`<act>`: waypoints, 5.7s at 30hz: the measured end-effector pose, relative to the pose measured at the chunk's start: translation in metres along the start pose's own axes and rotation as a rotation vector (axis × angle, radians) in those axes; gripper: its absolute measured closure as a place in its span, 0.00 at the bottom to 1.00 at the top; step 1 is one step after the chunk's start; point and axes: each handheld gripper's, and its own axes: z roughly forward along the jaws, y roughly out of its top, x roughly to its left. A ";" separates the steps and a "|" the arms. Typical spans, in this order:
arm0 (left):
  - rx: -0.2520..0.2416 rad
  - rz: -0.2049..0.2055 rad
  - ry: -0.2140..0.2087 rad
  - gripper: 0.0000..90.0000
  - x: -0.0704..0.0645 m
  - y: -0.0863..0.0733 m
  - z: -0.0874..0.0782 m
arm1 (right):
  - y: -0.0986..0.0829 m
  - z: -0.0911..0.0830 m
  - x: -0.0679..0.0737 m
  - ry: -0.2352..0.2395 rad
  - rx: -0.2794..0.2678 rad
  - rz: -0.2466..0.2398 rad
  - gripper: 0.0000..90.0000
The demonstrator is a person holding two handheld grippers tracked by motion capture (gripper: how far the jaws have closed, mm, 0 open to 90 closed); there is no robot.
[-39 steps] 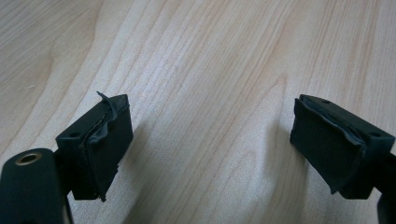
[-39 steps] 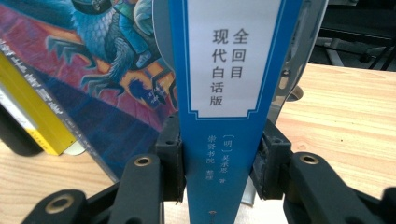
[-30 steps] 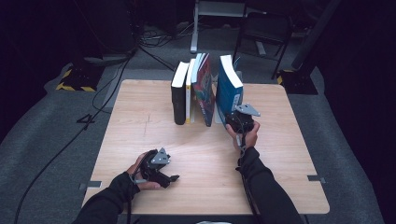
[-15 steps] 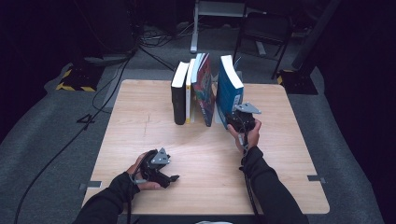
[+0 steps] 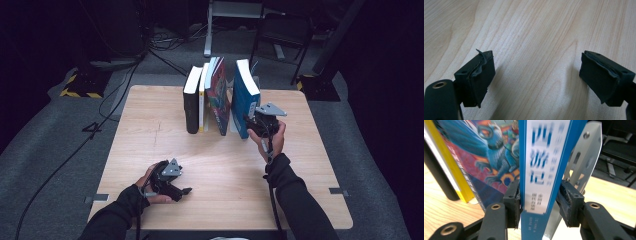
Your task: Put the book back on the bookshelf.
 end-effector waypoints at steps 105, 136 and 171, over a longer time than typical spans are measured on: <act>0.001 0.000 0.001 0.15 0.000 0.000 0.000 | -0.139 -0.135 -0.064 0.193 0.297 -0.278 0.31; 0.003 -0.003 0.003 0.15 -0.001 0.000 0.000 | -0.191 -0.161 -0.098 0.220 0.289 -0.029 0.27; 0.002 -0.002 0.002 0.14 -0.001 -0.001 -0.001 | -0.191 -0.160 -0.098 0.217 0.290 -0.026 0.26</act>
